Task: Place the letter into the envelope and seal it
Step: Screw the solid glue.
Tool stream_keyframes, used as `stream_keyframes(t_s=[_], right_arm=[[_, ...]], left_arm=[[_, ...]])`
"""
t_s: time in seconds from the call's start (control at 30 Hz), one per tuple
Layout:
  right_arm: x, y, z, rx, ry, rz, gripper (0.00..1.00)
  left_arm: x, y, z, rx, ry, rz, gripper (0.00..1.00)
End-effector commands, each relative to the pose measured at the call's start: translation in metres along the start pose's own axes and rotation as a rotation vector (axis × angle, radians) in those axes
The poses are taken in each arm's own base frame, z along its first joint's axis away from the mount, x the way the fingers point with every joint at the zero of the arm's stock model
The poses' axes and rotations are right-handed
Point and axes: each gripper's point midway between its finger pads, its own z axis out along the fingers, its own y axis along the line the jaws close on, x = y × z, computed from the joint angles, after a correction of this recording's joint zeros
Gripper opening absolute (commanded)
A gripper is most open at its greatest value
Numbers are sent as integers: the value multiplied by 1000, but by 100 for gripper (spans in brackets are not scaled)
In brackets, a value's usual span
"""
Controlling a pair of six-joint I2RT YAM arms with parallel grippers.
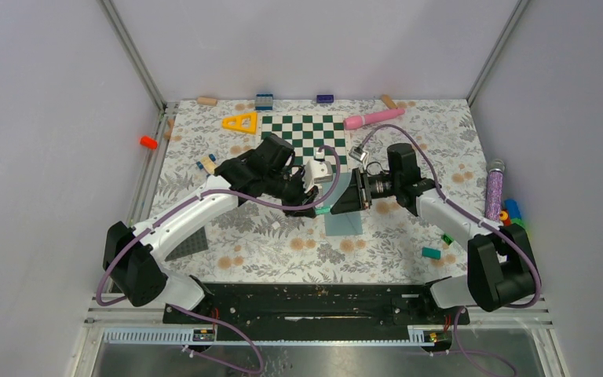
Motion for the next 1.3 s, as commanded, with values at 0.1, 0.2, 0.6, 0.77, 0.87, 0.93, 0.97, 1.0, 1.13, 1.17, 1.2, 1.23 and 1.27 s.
stream_keyframes(t_s=[0.1, 0.2, 0.6, 0.77, 0.87, 0.93, 0.97, 1.0, 1.13, 1.17, 1.2, 1.23, 1.27], right_arm=[[-9, 23, -8, -40, -3, -602, 23], [-9, 25, -11, -25, -17, -826, 26], [5, 22, -16, 69, -33, -1141, 85], [-10, 34, -11, 81, -67, -753, 82], [-17, 41, -4, 47, -54, -523, 80], [-25, 45, 1, 11, -61, -437, 77], [-28, 46, 3, 2, -71, -410, 75], [-29, 46, 4, 0, -83, -393, 73], [-20, 43, 9, 3, -74, -403, 66], [-16, 40, 10, 9, -62, -402, 65], [-12, 37, 11, 21, -51, -400, 64], [-9, 33, 11, 37, -44, -400, 63], [-8, 31, 12, 49, -38, -407, 62]], left_arm=[[-18, -2, -9, -8, -65, 49, 0], [-18, -3, -9, -5, -65, 49, 0], [-20, -4, -10, -1, -70, 48, 0], [-21, -4, -10, -2, -71, 49, 0], [-21, -4, -10, 0, -72, 47, 0], [-21, -5, -10, 0, -72, 49, 0], [-21, -5, -10, 0, -72, 50, 0], [-21, -4, -11, -4, -74, 51, 0], [-20, -4, -11, -5, -72, 51, 0], [-20, -4, -11, -5, -72, 51, 0], [-21, -5, -11, -4, -73, 52, 0], [-21, -4, -11, -4, -72, 51, 0], [-21, -4, -11, -4, -72, 51, 0]])
